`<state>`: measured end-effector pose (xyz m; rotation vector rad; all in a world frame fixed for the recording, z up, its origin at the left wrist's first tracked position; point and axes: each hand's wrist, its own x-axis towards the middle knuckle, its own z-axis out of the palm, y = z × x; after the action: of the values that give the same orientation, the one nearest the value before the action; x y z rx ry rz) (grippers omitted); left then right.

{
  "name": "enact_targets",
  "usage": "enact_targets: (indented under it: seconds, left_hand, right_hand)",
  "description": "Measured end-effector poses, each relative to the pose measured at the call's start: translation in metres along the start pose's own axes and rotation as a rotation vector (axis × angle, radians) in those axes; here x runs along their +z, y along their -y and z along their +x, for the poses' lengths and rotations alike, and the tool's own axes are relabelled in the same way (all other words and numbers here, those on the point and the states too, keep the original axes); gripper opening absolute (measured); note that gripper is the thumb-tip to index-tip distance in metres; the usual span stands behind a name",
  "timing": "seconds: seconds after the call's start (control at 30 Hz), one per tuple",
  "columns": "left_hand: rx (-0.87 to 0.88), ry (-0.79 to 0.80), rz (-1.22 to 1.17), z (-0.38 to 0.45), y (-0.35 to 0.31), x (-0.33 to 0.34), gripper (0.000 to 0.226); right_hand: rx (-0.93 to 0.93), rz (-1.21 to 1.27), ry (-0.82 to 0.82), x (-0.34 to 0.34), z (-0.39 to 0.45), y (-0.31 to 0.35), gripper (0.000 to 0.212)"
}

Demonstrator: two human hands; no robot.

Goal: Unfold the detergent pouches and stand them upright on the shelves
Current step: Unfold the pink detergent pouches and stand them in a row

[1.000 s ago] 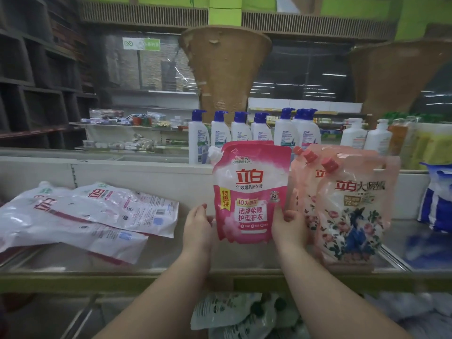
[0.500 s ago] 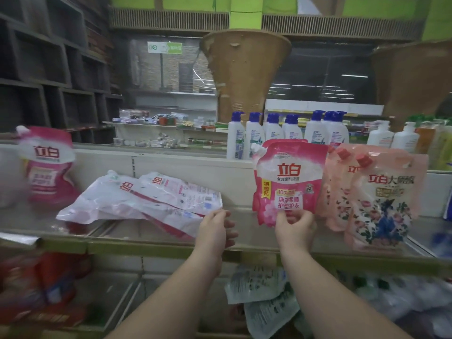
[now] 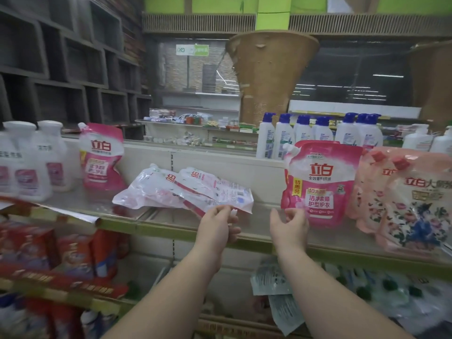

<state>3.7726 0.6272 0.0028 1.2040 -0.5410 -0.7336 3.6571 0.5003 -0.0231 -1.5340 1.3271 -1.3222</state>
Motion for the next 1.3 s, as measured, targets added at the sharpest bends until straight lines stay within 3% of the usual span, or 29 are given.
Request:
enact_targets:
  seconds: [0.23,0.4,0.53,0.77,1.07,1.17,1.3]
  left_hand:
    - [0.101,0.060,0.043,-0.007,-0.029,0.001,0.014]
    - [0.143,0.013,0.104,0.006,-0.045,0.000,0.014]
    - [0.358,-0.010,0.522,0.024,-0.055,-0.002,0.017]
    - [0.543,0.006,1.135,0.069,-0.074,-0.006,0.029]
    - [0.557,0.096,2.165,0.121,-0.114,-0.028,0.047]
    - [0.522,0.124,2.313,0.134,-0.117,-0.036,0.047]
    - [0.493,0.193,2.342,0.145,-0.112,-0.039,0.048]
  right_hand:
    - [-0.102,-0.003,0.123,0.029,-0.007,0.016,0.034]
    - [-0.146,-0.010,0.194,0.047,-0.001,0.030,0.037]
    - [-0.166,-0.015,0.260,0.063,0.012,0.034,0.040]
    - [-0.296,-0.121,0.403,0.089,0.041,0.041,0.051]
    - [-0.540,-0.295,0.628,0.128,0.061,0.049,0.058]
    - [-0.568,-0.311,0.691,0.139,0.062,0.052,0.060]
    - [-0.547,-0.319,0.789,0.145,0.068,0.056,0.073]
